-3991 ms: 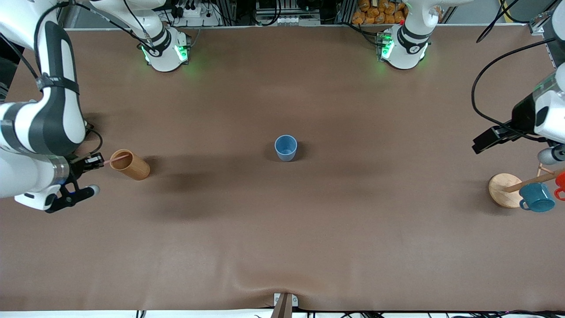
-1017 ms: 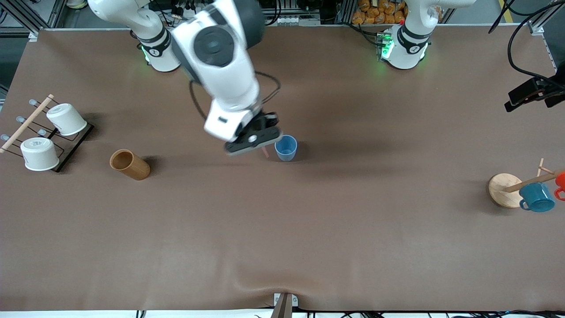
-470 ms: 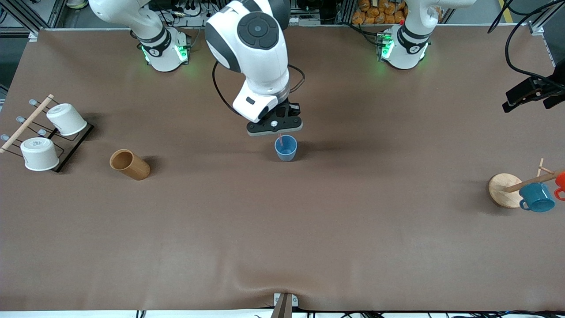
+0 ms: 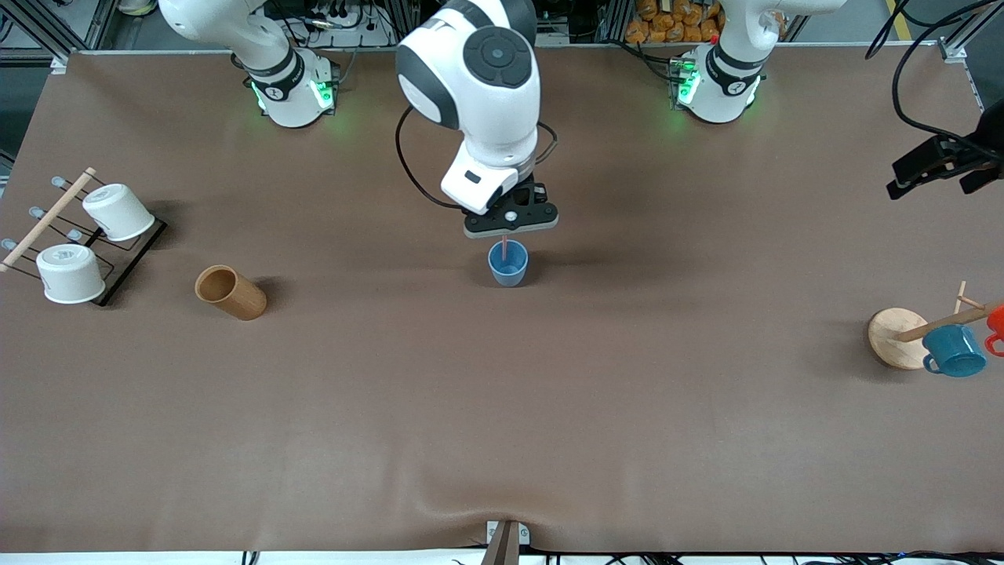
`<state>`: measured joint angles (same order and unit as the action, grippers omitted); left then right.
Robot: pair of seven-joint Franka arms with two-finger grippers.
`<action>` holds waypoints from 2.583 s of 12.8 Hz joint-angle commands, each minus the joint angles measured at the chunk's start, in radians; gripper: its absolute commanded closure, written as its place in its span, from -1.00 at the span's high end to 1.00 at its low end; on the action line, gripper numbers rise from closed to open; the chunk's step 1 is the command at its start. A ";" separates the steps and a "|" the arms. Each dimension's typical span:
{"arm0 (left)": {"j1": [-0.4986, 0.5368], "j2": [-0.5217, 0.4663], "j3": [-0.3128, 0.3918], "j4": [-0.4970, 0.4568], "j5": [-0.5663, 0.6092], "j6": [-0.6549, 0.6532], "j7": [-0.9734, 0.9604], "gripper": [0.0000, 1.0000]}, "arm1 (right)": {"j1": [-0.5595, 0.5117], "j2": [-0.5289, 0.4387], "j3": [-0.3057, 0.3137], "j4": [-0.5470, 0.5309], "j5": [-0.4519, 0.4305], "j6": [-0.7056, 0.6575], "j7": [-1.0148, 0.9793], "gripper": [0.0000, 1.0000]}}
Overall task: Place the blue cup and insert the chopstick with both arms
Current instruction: 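Lower the pink chopstick into the blue cup with the right gripper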
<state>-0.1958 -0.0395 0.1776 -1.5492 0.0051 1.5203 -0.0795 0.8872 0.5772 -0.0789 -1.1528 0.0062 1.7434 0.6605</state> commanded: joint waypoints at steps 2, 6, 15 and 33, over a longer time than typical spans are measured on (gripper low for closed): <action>0.009 -0.011 -0.009 0.008 -0.011 0.005 0.007 1.00 | 0.019 0.012 -0.010 -0.025 -0.048 0.076 0.011 -1.00; 0.010 0.004 -0.009 0.007 -0.011 0.005 0.001 1.00 | 0.041 0.010 -0.012 -0.057 -0.071 0.116 0.010 -1.00; 0.013 0.010 -0.004 0.008 -0.013 0.006 0.007 1.00 | 0.068 0.012 -0.010 -0.113 -0.104 0.116 0.010 -1.00; 0.045 0.006 -0.003 0.009 0.001 -0.005 0.006 1.00 | 0.056 0.000 -0.019 -0.110 -0.106 0.091 0.004 1.00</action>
<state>-0.1550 -0.0258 0.1775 -1.5457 0.0054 1.5242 -0.0795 0.9542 0.6062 -0.0990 -1.2533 -0.0826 1.8512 0.6600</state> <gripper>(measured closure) 0.000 0.000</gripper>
